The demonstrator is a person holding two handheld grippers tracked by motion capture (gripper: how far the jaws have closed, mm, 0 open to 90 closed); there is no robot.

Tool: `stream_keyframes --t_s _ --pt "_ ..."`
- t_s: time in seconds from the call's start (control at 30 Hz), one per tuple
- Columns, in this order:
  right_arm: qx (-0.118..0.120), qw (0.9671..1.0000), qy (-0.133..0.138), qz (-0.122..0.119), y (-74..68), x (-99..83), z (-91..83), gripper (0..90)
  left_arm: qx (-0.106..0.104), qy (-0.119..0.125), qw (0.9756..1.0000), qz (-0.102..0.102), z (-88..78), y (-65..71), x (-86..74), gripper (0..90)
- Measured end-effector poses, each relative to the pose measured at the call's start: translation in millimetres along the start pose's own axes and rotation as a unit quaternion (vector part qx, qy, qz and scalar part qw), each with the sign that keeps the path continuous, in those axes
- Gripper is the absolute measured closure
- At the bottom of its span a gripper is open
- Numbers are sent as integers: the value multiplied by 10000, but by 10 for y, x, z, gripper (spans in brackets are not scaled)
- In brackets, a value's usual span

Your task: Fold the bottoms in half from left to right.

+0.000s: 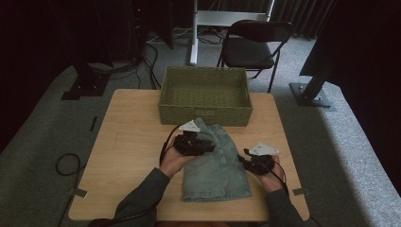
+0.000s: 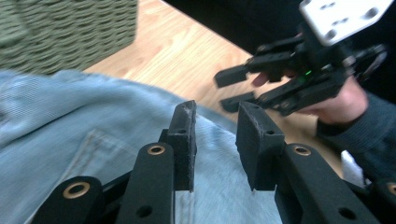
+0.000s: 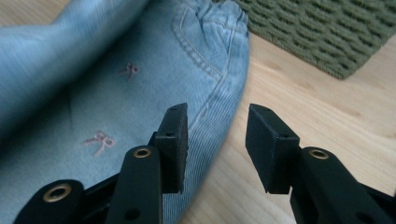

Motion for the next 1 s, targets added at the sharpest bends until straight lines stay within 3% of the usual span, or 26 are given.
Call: stream_keyframes --t_s 0.27,0.47,0.73,0.87,0.9,0.93,0.97,1.0 --pt "135 9998 117 -31 -83 175 59 594 265 -191 9994 -143 -89 -140 -253 677" --pt "355 9991 134 -188 -277 380 185 590 539 -263 9980 -181 -172 -240 -411 675" --pt "471 9984 93 -297 -400 554 344 572 674 -261 9969 -298 -242 -326 -535 674" --pt "478 9988 -51 -133 -394 622 469 527 787 -266 9961 -288 -263 -357 -576 664" --pt "603 9980 -172 19 -391 634 537 524 840 -274 9957 -275 -261 -368 -597 661" --pt "603 9980 -172 19 -391 634 537 524 840 -274 9957 -275 -261 -368 -597 659" --pt "643 9975 -269 86 -398 634 592 641 851 -280 9956 -286 -257 -371 -610 658" --pt "643 9975 -269 86 -398 634 592 641 851 -276 9955 -306 -252 -375 -622 658"
Point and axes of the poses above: each handheld gripper's, and its own axes: z roughly forward along the jaws, x roughly out of its top, y roughly to its right, the point moved 6 cm from there along z, roughly forward along the jaws, and after that the axes turned 7 degrees about z, right-handed, at the moved point
